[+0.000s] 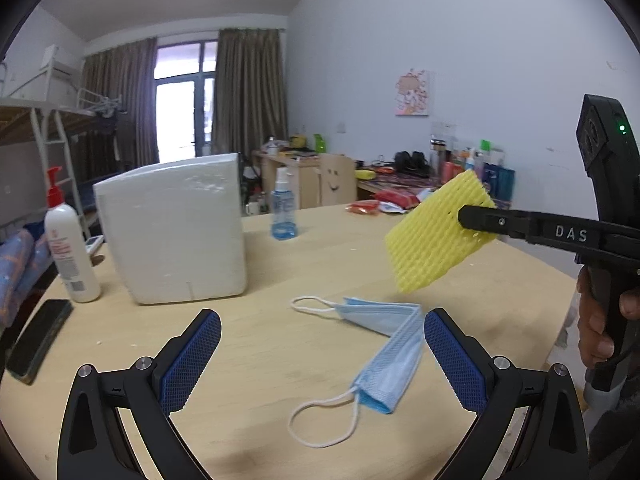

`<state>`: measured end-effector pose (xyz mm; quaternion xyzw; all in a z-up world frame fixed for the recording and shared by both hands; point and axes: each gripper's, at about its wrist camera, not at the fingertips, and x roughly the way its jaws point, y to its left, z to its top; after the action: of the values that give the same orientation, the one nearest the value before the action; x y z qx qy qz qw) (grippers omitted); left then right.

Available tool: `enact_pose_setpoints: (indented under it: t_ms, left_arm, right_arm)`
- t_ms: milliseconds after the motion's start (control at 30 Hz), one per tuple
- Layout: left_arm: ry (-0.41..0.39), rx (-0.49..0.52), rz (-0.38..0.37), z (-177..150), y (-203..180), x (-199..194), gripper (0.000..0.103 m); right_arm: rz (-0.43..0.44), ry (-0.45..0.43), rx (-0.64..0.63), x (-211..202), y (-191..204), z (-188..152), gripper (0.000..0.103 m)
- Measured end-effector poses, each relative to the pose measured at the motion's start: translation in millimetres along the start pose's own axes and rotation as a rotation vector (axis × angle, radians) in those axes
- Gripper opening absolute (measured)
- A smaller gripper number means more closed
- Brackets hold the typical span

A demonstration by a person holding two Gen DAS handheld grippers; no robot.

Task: Organize soft objects
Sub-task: 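Lift the yellow mesh sleeve off the blue mask with the right tool, then close the left tool on the blue mask while the right tool holds the sleeve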

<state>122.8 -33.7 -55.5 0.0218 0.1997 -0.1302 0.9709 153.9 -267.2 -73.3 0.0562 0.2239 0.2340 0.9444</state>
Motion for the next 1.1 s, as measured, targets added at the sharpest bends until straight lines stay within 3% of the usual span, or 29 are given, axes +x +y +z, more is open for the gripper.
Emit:
enact_pose_setpoints:
  t_ms: [633,733,1100]
  left_arm:
    - [0.185,0.073,-0.133,-1,-40,58,0.101]
    - [0.21,0.078,-0.143,-2,-43,64,0.097]
    - [0.356,0.078,-0.154,-9,-50,96,0.067]
  right_arm:
    - [-0.132,-0.033,0.087,-26,-45,-21,0.012]
    - [-0.132,-0.033,0.094,-27,-50,-24,0.012]
    - [-0.127,-0.023,0.117,-28,-61,-31,0.012]
